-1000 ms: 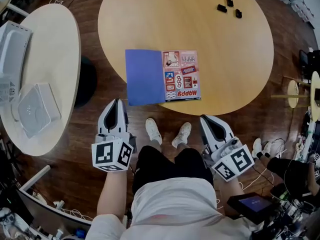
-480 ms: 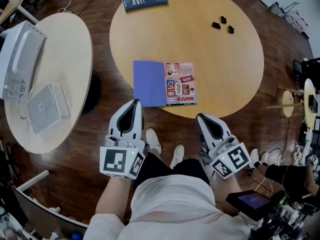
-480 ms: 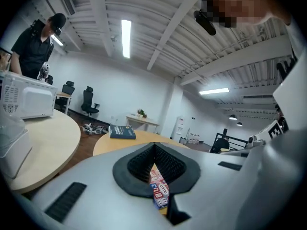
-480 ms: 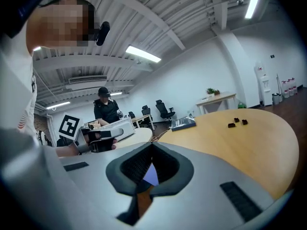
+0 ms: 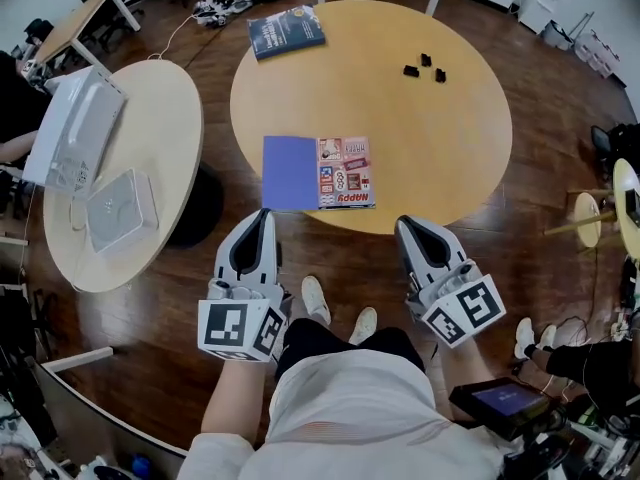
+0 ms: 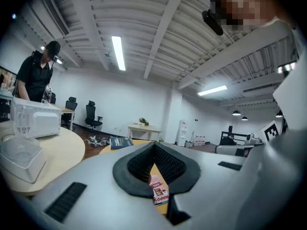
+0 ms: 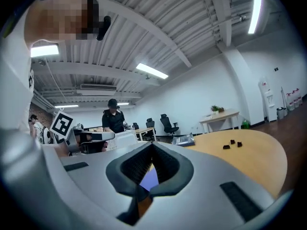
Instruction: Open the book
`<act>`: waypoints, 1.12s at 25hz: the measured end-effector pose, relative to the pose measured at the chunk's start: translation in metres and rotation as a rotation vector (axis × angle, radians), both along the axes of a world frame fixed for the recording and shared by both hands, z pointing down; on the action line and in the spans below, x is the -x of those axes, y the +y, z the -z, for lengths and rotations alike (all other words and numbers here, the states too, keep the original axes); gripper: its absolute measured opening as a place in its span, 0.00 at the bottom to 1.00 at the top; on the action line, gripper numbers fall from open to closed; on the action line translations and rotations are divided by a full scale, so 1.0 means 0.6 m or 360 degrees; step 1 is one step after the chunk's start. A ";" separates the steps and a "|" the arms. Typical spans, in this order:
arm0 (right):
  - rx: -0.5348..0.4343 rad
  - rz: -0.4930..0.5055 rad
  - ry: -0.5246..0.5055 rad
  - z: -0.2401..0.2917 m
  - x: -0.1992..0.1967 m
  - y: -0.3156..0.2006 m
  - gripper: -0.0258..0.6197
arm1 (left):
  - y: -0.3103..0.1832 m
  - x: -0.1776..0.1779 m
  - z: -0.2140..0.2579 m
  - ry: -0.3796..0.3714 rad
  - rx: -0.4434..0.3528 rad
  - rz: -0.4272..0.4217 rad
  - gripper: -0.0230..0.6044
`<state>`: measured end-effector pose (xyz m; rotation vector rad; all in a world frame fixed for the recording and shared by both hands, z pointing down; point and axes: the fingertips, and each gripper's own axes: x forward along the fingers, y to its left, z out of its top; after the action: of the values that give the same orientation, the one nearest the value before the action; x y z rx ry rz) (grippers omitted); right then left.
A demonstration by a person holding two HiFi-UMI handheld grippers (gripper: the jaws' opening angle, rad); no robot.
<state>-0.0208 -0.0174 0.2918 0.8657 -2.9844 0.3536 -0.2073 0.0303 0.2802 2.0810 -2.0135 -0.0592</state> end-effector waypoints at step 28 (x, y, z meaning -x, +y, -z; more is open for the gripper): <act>-0.0475 -0.0134 -0.0107 0.241 -0.085 0.128 0.04 | 0.155 -0.065 0.195 -0.0120 -0.0267 -0.0161 0.05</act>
<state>0.0302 0.0592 0.1471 1.0228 -3.1194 -0.0673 -0.1685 0.1235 0.1630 2.3178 -2.0045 -0.1380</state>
